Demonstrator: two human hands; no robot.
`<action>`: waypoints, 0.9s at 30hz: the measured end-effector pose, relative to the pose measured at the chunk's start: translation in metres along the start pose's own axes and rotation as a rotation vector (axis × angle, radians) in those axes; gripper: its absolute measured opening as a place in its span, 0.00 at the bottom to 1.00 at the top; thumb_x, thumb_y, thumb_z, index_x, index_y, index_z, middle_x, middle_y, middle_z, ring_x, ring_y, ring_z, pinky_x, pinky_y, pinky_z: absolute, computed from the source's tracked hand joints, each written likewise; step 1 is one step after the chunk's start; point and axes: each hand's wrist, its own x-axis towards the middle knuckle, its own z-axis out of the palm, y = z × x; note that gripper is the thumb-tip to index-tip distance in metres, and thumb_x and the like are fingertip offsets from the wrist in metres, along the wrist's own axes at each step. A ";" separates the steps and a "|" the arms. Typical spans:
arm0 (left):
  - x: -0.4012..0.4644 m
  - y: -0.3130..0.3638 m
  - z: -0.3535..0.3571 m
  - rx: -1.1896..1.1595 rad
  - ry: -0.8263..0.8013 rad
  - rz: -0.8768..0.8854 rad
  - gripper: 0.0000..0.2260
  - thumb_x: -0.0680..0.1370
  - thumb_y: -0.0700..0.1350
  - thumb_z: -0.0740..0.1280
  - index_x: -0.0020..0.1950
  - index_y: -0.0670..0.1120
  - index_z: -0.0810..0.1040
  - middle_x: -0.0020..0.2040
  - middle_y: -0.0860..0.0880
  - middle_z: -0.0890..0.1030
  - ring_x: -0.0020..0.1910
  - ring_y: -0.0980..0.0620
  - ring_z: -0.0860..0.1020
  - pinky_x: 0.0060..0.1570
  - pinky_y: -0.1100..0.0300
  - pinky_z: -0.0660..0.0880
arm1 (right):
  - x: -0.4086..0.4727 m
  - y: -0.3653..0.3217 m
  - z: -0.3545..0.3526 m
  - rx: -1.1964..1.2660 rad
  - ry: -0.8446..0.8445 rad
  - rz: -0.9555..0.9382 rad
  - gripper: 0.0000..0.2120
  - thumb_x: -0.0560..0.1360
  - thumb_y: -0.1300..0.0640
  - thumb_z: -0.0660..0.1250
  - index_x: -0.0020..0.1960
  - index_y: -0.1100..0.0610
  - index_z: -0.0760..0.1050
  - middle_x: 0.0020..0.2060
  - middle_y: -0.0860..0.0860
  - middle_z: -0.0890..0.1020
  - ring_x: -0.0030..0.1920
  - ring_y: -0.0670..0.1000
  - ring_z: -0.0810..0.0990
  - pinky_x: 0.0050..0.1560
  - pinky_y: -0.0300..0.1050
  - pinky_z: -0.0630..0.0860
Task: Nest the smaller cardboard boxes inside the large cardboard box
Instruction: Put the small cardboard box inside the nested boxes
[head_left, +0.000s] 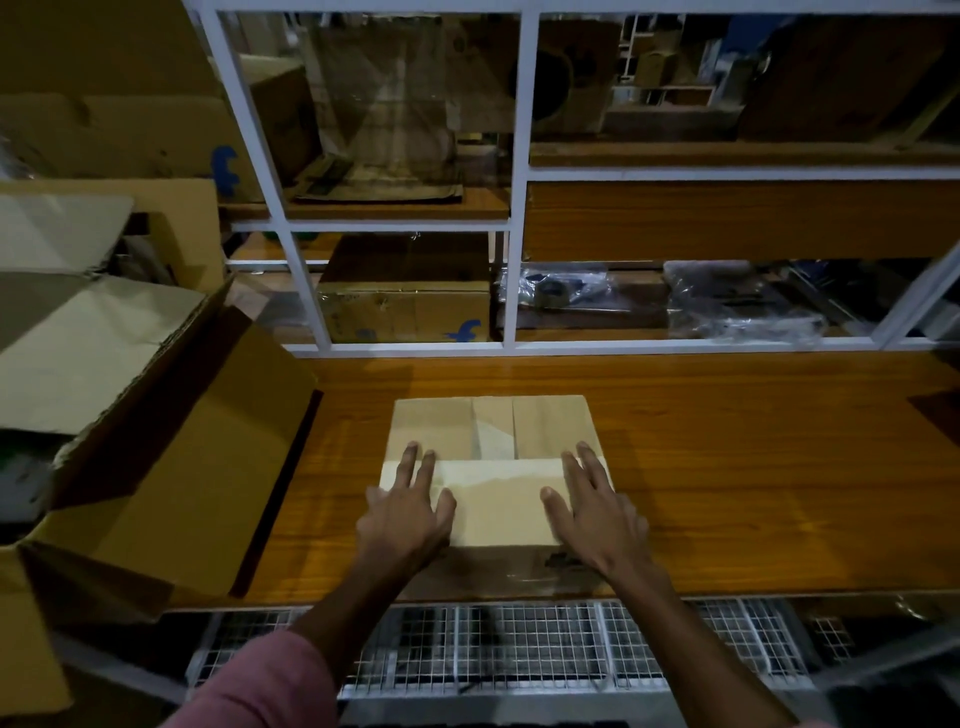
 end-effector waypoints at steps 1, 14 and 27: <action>-0.003 0.000 -0.001 -0.002 -0.001 -0.003 0.31 0.82 0.65 0.50 0.83 0.58 0.47 0.83 0.57 0.42 0.69 0.36 0.67 0.56 0.47 0.76 | -0.002 -0.001 0.000 0.000 -0.006 -0.006 0.34 0.80 0.30 0.49 0.82 0.42 0.48 0.82 0.40 0.41 0.75 0.64 0.65 0.69 0.65 0.65; -0.012 0.002 -0.043 0.028 0.136 0.032 0.30 0.82 0.64 0.49 0.83 0.57 0.48 0.83 0.57 0.43 0.67 0.39 0.69 0.53 0.50 0.76 | -0.005 -0.028 -0.040 -0.006 0.079 -0.081 0.36 0.80 0.30 0.50 0.83 0.44 0.50 0.83 0.43 0.44 0.79 0.57 0.60 0.71 0.65 0.64; 0.038 0.018 -0.269 0.050 0.584 0.126 0.31 0.80 0.64 0.49 0.82 0.56 0.55 0.83 0.55 0.52 0.71 0.32 0.68 0.62 0.40 0.71 | 0.034 -0.163 -0.224 0.045 0.538 -0.306 0.31 0.83 0.38 0.58 0.81 0.51 0.61 0.82 0.51 0.58 0.77 0.60 0.65 0.69 0.68 0.67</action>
